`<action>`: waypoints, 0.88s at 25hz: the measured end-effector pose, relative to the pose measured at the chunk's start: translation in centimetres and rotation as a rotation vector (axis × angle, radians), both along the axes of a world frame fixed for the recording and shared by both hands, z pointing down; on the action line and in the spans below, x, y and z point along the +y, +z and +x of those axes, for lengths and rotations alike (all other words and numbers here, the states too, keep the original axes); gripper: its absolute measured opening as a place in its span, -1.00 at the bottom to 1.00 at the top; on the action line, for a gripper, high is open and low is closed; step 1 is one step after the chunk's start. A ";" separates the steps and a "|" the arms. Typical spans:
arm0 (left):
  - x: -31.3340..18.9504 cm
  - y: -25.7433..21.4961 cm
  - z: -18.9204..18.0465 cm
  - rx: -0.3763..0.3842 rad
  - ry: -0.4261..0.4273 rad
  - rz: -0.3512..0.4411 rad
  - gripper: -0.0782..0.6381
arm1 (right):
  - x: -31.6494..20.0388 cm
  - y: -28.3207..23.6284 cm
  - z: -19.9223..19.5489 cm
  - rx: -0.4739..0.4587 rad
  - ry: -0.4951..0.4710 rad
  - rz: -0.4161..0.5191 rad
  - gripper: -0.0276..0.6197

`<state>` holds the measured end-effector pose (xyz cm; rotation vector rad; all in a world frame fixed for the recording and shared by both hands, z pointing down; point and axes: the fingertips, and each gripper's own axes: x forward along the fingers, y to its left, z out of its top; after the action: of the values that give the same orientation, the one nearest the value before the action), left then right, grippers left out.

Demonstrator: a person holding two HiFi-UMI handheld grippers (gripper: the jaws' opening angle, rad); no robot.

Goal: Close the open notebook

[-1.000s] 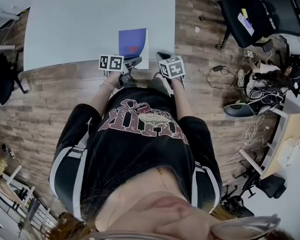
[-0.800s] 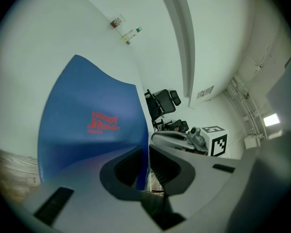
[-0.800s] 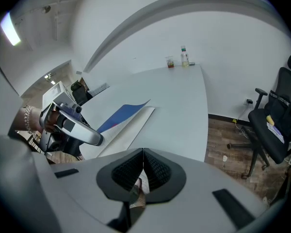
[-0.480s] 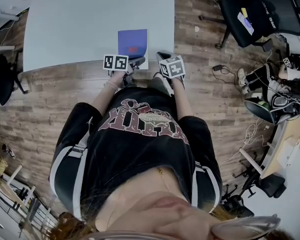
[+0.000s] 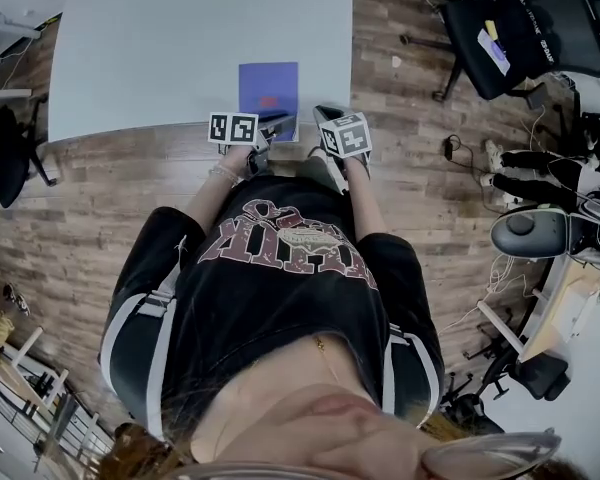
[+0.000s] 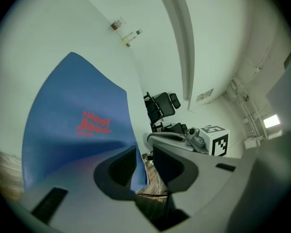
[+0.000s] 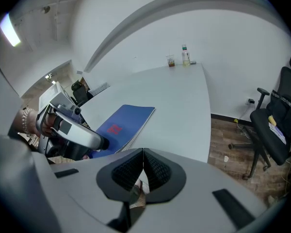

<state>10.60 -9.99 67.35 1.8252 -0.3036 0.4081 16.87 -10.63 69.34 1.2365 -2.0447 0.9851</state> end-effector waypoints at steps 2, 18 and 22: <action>-0.3 -0.4 0.0 0.023 -0.007 -0.002 -0.38 | -0.1 0.1 0.0 0.002 -0.006 -0.001 -0.85; -3.0 -1.0 -2.7 -0.056 -0.098 0.185 -0.65 | -1.6 0.0 -2.8 -0.015 -0.054 0.001 -0.85; -3.8 -2.9 -3.2 -0.079 -0.119 0.253 -0.65 | -2.0 -0.6 -4.1 -0.021 -0.075 0.013 -0.86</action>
<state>7.45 -13.74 64.45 2.0282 -0.5356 0.3716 12.75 -12.67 68.78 1.1520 -2.1009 0.9547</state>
